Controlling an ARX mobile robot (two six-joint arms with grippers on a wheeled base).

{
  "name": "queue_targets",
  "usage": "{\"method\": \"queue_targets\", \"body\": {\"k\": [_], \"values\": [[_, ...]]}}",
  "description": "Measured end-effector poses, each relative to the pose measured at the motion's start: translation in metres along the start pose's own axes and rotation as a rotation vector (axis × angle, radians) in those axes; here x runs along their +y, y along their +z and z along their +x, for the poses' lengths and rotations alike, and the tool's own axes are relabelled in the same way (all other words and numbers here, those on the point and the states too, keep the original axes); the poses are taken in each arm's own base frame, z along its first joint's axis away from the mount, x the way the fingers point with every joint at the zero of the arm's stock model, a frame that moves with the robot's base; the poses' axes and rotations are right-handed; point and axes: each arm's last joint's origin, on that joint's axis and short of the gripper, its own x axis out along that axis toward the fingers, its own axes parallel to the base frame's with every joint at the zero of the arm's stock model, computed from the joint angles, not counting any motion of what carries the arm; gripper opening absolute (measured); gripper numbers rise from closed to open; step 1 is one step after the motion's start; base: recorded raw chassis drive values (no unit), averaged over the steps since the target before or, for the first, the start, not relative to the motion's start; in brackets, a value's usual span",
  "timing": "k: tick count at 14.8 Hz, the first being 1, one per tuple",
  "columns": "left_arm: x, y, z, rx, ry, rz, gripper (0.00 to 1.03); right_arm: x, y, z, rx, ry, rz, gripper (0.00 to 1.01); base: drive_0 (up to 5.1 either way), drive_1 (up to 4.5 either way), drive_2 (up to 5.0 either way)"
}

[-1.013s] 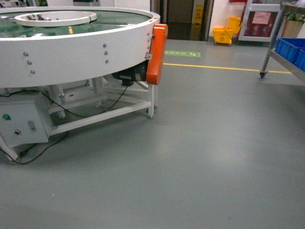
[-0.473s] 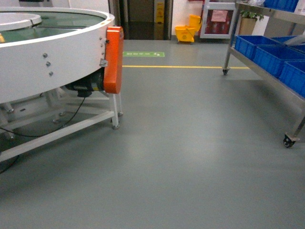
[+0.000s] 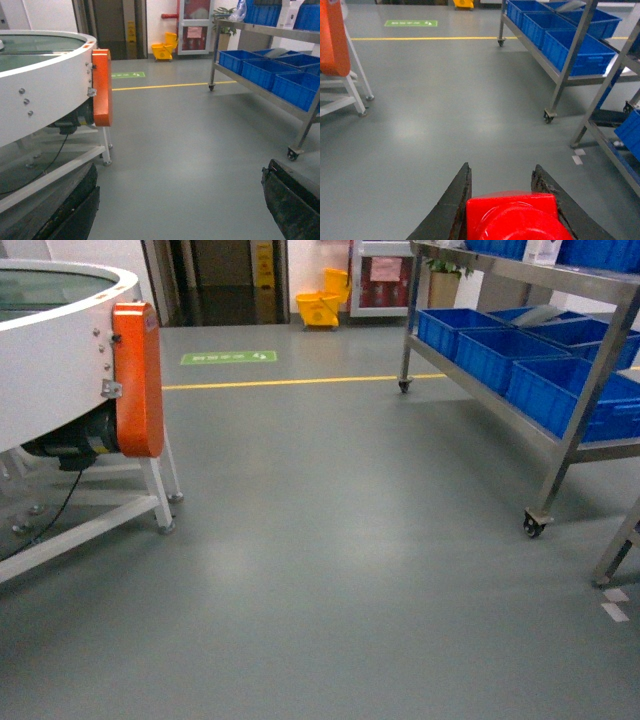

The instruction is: Pick red block from blue box to shelf

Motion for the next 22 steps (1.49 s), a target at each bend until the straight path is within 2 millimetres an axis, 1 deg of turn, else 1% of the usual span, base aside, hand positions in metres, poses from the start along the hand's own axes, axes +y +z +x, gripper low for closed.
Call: {"method": "queue_targets", "body": {"k": [13,15,22], "values": [[0.0,0.0001,0.0,-0.002,0.0,0.0,0.98,0.0,-0.0008,0.0003,0.009,0.0,0.001,0.28,-1.6,-1.61,-1.6],[0.0,0.0002,0.0,-0.002,0.0,0.0,0.98,0.0,-0.0007,0.0002,0.008,0.0,0.001,0.28,-1.8,-0.32,-3.3],[0.0,0.0,0.0,0.0,0.001,0.0,0.98,0.0,-0.0007,0.0002,0.007,0.0,0.001,0.28,-1.8,2.26,-5.9]]}}
